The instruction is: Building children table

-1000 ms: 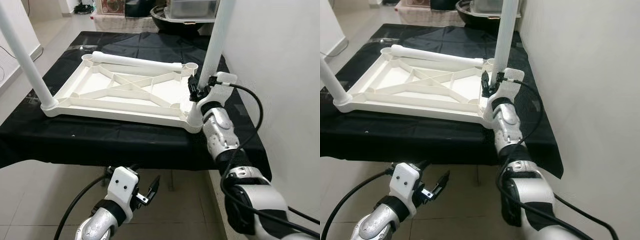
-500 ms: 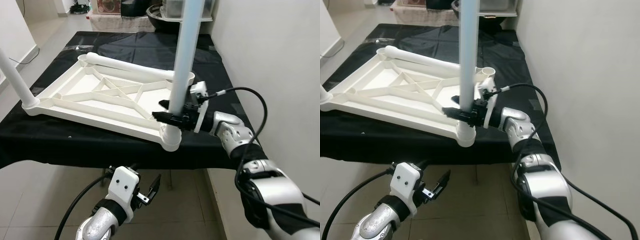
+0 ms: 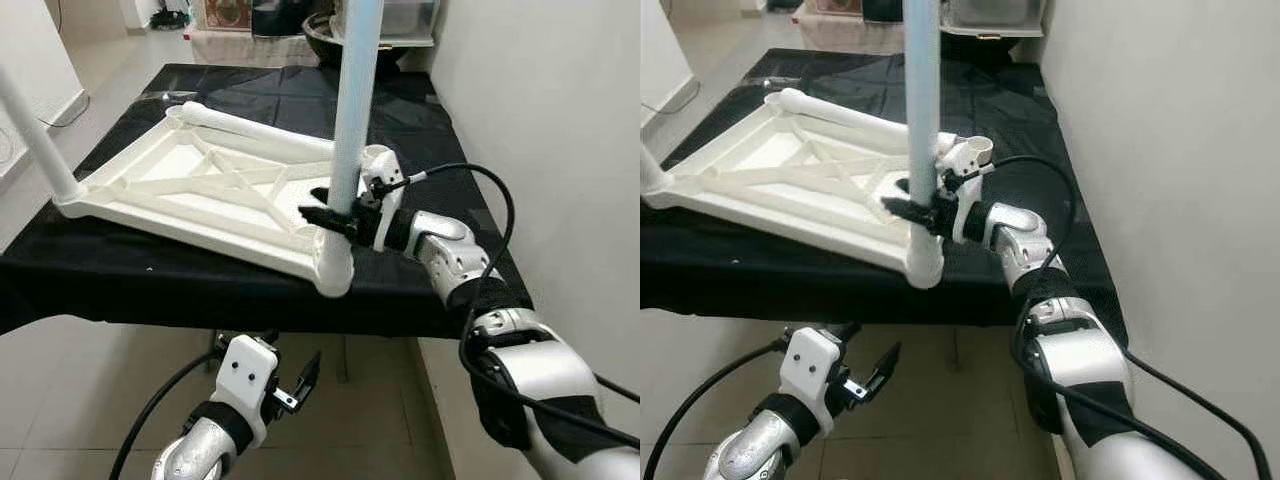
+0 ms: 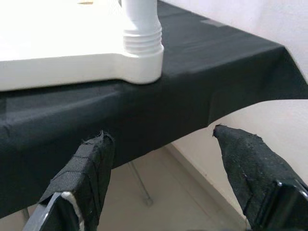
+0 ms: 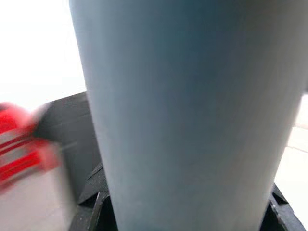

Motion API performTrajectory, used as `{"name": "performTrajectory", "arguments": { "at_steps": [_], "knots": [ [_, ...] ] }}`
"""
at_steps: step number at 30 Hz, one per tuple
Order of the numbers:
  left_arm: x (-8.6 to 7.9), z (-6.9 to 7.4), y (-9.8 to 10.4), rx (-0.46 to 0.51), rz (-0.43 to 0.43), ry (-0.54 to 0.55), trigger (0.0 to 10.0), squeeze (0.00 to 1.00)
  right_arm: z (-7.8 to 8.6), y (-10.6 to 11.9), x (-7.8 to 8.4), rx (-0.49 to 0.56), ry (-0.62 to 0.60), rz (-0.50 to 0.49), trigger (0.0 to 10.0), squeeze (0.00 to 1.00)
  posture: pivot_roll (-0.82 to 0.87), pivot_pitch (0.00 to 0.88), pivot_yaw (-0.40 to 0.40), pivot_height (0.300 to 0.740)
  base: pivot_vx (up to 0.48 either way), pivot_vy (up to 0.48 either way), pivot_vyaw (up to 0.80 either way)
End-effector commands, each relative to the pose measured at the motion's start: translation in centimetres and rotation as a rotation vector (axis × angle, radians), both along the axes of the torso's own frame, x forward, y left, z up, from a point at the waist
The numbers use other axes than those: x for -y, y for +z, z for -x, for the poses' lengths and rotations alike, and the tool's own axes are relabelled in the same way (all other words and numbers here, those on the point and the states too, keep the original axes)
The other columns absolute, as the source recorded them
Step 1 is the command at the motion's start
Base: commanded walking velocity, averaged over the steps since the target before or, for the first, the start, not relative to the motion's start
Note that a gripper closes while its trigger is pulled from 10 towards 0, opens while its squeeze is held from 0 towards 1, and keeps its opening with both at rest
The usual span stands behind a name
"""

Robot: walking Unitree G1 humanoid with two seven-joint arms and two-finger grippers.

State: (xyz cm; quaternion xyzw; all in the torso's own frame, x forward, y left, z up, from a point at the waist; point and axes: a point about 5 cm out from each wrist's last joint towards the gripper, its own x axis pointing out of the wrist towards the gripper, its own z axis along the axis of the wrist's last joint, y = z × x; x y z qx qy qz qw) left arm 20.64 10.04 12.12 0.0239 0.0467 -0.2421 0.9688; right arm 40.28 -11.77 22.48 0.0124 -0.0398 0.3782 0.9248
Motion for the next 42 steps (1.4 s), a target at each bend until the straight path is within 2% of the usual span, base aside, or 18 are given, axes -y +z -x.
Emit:
{"name": "performTrajectory", "arguments": {
  "at_steps": [1,3,4,5,9,15,17,18,21,22,26,27,28,31,34,37,39,42],
  "knots": [
    [0.0,0.1,-0.5,-0.018,-0.009,-0.001,10.0,0.00,-0.2,-0.8,0.7,-0.054,-0.065,-0.042,0.0,0.00,0.16,0.127,-0.053,0.740,0.000,0.000,0.00],
    [0.0,0.1,-0.5,-0.018,-0.009,-0.004,10.0,0.00,-0.8,-1.7,3.2,-0.092,-0.464,-0.105,0.0,0.00,0.15,0.115,-0.046,0.740,0.000,0.000,0.00],
    [0.0,0.1,-0.5,-0.018,-0.009,-0.004,10.0,0.00,-0.8,-1.7,3.2,-0.092,-0.464,-0.105,0.0,0.00,0.15,0.115,-0.046,0.740,0.000,0.000,0.00],
    [0.0,0.0,-0.6,-0.019,-0.009,-0.005,10.0,0.00,-0.6,-2.5,4.9,-0.107,-0.734,-0.131,0.0,0.00,0.14,0.112,-0.042,0.740,0.000,0.000,0.00],
    [0.0,-0.1,-0.6,-0.020,-0.011,-0.008,10.0,0.00,0.6,-3.9,6.1,-0.143,-1.129,-0.215,0.0,0.00,0.14,0.105,-0.044,0.740,0.000,0.000,0.00],
    [-0.1,-0.1,-0.7,-0.023,-0.014,-0.009,10.0,0.00,1.6,-5.0,3.0,-0.209,-1.262,-0.313,0.0,0.00,0.15,0.101,-0.042,0.740,0.000,0.000,0.00],
    [0.0,-0.1,-0.7,-0.023,-0.015,-0.010,10.0,0.00,1.7,-5.2,1.9,-0.228,-1.252,-0.327,0.0,0.00,0.16,0.097,-0.041,0.740,0.000,0.000,0.00],
    [0.0,0.0,-0.8,-0.023,-0.016,-0.010,10.0,0.00,1.5,-5.2,0.7,-0.239,-1.206,-0.328,10.0,0.00,0.16,0.098,-0.041,0.740,0.000,0.000,0.00],
    [0.1,0.0,-0.8,-0.024,-0.016,-0.013,10.0,0.00,1.3,-5.2,-0.1,-0.229,-1.148,-0.311,10.0,0.00,0.15,0.099,-0.047,0.740,0.000,0.000,0.00],
    [0.1,0.1,-0.8,-0.024,-0.015,-0.015,10.0,0.00,1.1,-4.9,-0.4,-0.202,-1.086,-0.303,10.0,1.00,0.14,0.102,-0.049,0.740,0.000,0.000,0.00],
    [0.2,0.1,-0.8,-0.027,-0.008,-0.016,10.0,0.00,0.9,-4.3,-0.6,-0.164,-1.002,-0.318,10.0,1.00,0.12,0.102,-0.044,0.740,0.000,0.000,0.00],
    [0.2,0.2,-0.8,-0.028,-0.006,-0.016,10.0,0.00,0.9,-3.9,-0.5,-0.142,-0.965,-0.330,10.0,0.09,0.11,0.101,-0.039,0.740,0.000,0.000,0.00],
    [0.2,0.1,-0.8,-0.030,-0.004,-0.019,10.0,0.00,0.7,-3.4,-0.4,-0.106,-0.852,-0.329,10.0,0.00,0.11,0.098,-0.034,0.740,0.000,0.000,0.00],
    [0.2,0.1,-0.9,-0.032,-0.003,-0.024,10.0,0.00,0.6,-3.1,-0.4,-0.088,-0.745,-0.328,10.0,0.00,0.11,0.099,-0.034,0.740,0.000,0.000,0.00],
    [0.2,0.0,-0.9,-0.032,-0.004,-0.030,10.0,0.00,0.5,-2.4,0.3,-0.052,-0.403,-0.262,10.0,0.00,0.11,0.104,-0.035,0.740,0.000,0.000,0.00],
    [0.2,0.0,-0.9,-0.032,-0.004,-0.030,10.0,0.00,0.5,-2.4,0.3,-0.052,-0.403,-0.262,10.0,0.00,0.11,0.104,-0.035,0.740,0.000,0.000,0.00],
    [0.2,-0.1,-0.9,-0.031,-0.003,-0.027,10.0,0.00,0.9,-1.8,0.5,-0.071,-0.073,-0.214,10.0,0.00,0.11,0.108,-0.038,0.740,0.000,0.000,0.00],
    [0.1,-0.2,-0.9,-0.031,0.000,-0.024,10.0,0.00,1.2,-1.4,0.4,-0.096,0.098,-0.164,10.0,0.00,0.13,0.108,-0.034,0.740,0.000,0.000,0.00]
  ]
}}
